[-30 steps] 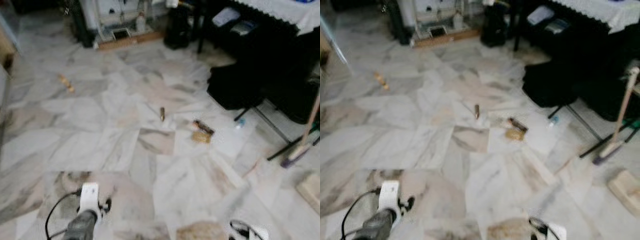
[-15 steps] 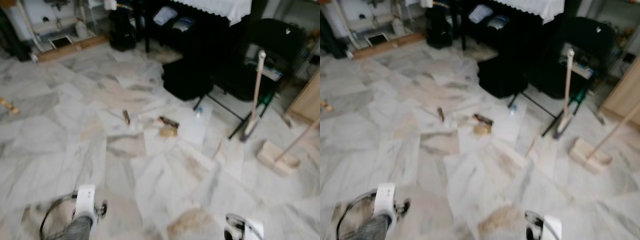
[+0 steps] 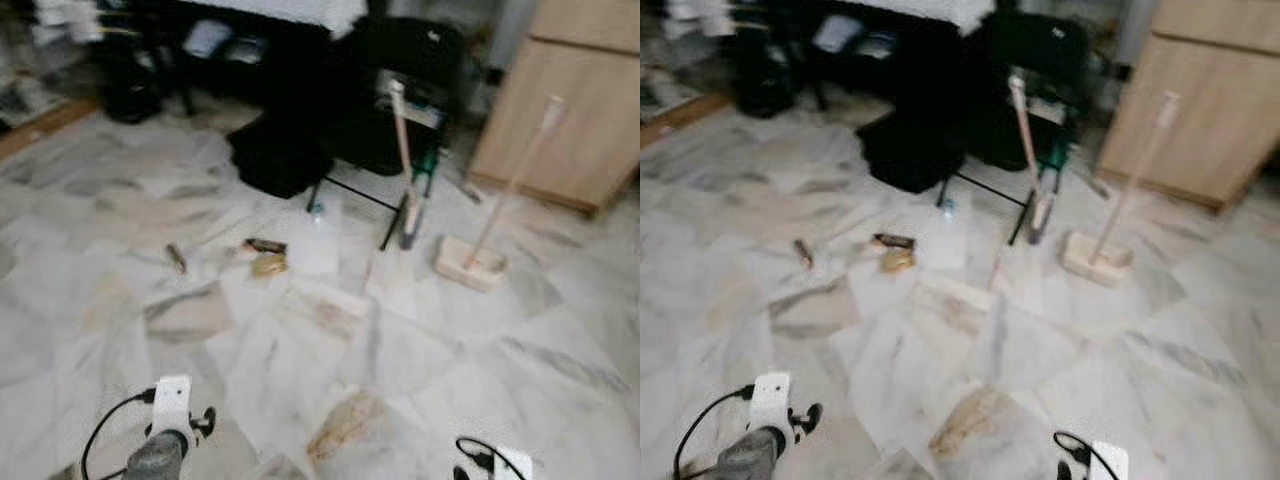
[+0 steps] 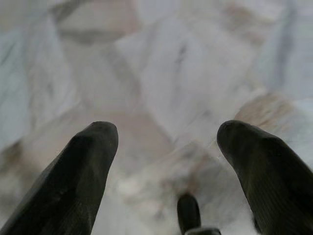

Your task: Sweep floor

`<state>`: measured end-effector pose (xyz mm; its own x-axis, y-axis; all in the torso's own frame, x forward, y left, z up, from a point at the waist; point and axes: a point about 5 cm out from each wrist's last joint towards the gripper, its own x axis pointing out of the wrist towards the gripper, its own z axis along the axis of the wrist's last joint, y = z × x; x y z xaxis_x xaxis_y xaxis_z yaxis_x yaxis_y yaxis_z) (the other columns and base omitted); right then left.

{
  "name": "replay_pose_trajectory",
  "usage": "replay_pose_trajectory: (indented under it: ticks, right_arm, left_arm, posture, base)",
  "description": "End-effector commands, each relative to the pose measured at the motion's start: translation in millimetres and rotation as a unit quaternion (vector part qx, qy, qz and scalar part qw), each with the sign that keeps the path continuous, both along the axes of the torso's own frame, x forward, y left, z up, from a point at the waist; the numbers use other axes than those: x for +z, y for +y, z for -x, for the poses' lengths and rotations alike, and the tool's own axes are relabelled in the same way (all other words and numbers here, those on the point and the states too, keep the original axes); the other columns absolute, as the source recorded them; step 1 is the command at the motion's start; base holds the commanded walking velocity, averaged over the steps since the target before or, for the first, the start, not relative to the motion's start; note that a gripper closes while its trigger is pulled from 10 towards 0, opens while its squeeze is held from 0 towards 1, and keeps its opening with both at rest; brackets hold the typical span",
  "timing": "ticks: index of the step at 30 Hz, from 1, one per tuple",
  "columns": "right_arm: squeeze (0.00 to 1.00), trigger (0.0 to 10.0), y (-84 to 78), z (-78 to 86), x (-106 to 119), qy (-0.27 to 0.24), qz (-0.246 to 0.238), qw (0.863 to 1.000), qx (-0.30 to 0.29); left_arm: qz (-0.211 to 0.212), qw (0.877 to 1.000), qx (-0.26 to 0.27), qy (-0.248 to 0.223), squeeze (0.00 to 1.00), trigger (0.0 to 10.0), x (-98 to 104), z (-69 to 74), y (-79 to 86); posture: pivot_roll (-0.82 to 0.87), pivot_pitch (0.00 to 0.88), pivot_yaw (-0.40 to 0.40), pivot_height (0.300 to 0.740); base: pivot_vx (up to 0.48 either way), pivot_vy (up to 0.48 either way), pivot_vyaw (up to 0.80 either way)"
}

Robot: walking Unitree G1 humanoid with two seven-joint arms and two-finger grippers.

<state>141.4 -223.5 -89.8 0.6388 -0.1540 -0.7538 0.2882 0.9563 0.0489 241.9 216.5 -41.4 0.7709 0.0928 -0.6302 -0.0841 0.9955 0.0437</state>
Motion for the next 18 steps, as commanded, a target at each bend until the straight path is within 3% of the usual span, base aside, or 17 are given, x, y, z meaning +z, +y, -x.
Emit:
replay_pose_trajectory:
  ticks: [1, 18]
  right_arm:
    - [0.0, 10.0, 2.7, 1.9, -1.4, 0.004, -0.004, 1.0, -0.001]
    - [0.0, 10.0, 4.2, 2.9, -2.0, 0.005, -0.004, 1.0, 0.0]
  left_arm:
    - [0.0, 1.0, 0.009, 0.014, 0.0, 10.0, -4.7, 7.8, 4.9]
    - [0.003, 1.0, 0.009, 0.015, 0.0, 10.0, -5.0, 8.2, 4.7]
  posture:
    - [-0.01, 0.072, 0.044, 0.74]
    - [-0.01, 0.073, 0.045, 0.74]
  base:
    - [0.0, 0.0, -0.79]
    - [0.0, 0.0, -0.79]
